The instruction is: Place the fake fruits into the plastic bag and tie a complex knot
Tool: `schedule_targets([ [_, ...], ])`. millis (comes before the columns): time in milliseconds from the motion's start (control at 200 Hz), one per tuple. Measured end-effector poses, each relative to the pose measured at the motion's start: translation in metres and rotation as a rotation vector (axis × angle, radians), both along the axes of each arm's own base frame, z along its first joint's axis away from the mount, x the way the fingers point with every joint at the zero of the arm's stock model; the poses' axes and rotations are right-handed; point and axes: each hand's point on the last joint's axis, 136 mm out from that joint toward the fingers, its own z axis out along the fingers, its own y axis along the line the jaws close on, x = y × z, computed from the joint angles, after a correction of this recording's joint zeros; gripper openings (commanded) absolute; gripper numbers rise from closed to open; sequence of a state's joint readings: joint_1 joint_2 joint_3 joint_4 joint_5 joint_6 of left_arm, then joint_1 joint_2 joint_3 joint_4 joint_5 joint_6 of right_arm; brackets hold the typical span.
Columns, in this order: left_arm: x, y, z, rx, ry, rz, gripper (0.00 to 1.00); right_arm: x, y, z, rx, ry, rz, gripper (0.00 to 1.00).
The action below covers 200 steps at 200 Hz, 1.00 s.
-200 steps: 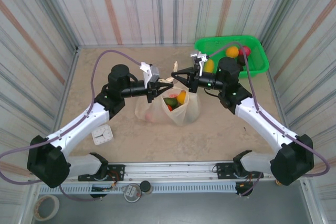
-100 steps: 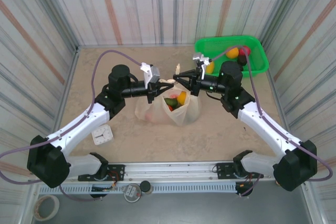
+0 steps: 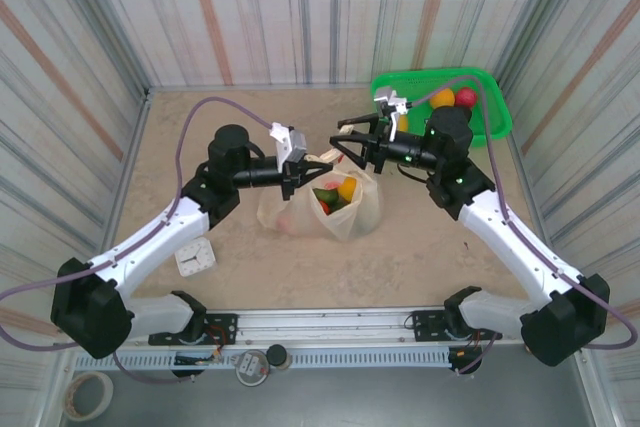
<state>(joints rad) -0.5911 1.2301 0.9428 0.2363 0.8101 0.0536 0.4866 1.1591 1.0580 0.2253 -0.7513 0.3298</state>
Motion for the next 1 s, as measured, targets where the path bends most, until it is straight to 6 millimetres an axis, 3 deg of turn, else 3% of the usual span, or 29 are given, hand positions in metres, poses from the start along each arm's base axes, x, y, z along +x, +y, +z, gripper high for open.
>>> schedule_targets([
  [165,-0.003,0.002,0.004,-0.006,-0.013,0.000,0.00,0.008,-0.009,0.000,-0.003,0.016,-0.031,0.08],
  [220,-0.003,0.003,0.004,-0.006,-0.015,0.003,0.00,0.012,-0.012,-0.002,-0.004,0.032,-0.043,0.00],
  [451,0.001,0.003,0.004,-0.004,-0.016,0.027,0.00,0.008,-0.017,0.000,-0.005,0.040,-0.044,0.00],
  [616,0.005,0.004,0.006,-0.008,-0.025,0.049,0.00,-0.027,-0.021,0.006,0.008,0.009,0.020,0.00],
  [812,-0.001,0.002,0.010,-0.024,-0.022,0.013,0.00,-0.076,-0.020,-0.026,-0.015,-0.006,0.092,0.00],
  [1002,-0.002,0.002,0.005,-0.020,0.012,0.001,0.00,-0.081,-0.007,-0.058,-0.062,-0.009,0.101,0.00],
])
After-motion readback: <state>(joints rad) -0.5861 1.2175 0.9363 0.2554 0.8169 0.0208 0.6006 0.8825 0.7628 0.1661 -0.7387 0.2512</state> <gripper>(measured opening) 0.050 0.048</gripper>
